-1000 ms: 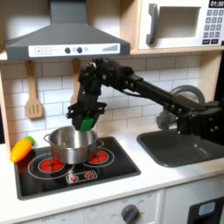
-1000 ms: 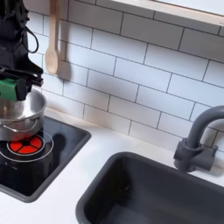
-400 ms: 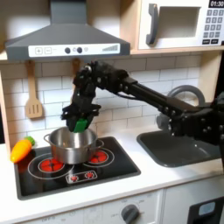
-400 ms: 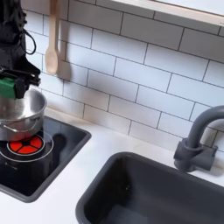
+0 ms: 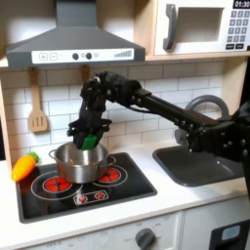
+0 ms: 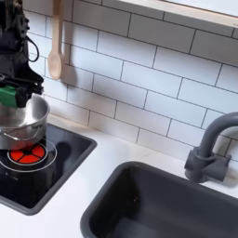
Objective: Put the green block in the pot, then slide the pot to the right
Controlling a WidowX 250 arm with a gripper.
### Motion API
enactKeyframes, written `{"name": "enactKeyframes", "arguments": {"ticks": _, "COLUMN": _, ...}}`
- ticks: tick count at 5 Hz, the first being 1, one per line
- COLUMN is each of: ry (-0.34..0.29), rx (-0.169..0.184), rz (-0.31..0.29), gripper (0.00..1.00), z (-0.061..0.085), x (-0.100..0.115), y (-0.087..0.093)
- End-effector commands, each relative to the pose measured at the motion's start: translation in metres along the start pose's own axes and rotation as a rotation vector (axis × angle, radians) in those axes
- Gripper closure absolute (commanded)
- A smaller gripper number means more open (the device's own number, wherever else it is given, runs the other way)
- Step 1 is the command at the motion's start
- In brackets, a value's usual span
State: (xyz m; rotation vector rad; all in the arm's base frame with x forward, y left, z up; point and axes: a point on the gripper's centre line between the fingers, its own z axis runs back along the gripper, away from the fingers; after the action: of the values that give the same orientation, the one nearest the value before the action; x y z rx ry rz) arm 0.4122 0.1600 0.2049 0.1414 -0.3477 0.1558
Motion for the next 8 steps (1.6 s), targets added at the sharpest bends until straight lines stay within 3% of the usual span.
{"name": "enactKeyframes", "arguments": {"ticks": 1, "ry": 0.022, "rx": 0.001, "rz": -0.006, "gripper": 0.0, "z": -0.005, "x": -0.002, "y": -0.002}}
{"name": "enactKeyframes", "arguments": {"ticks": 5, "ry": 0.072, "rx": -0.021, "rz": -0.022, "gripper": 0.0, "z": -0.012, "x": -0.013, "y": -0.003}}
{"name": "enactKeyframes", "arguments": {"ticks": 8, "ry": 0.115, "rx": -0.06, "rz": -0.044, "gripper": 0.0, "z": -0.019, "x": -0.026, "y": -0.015}}
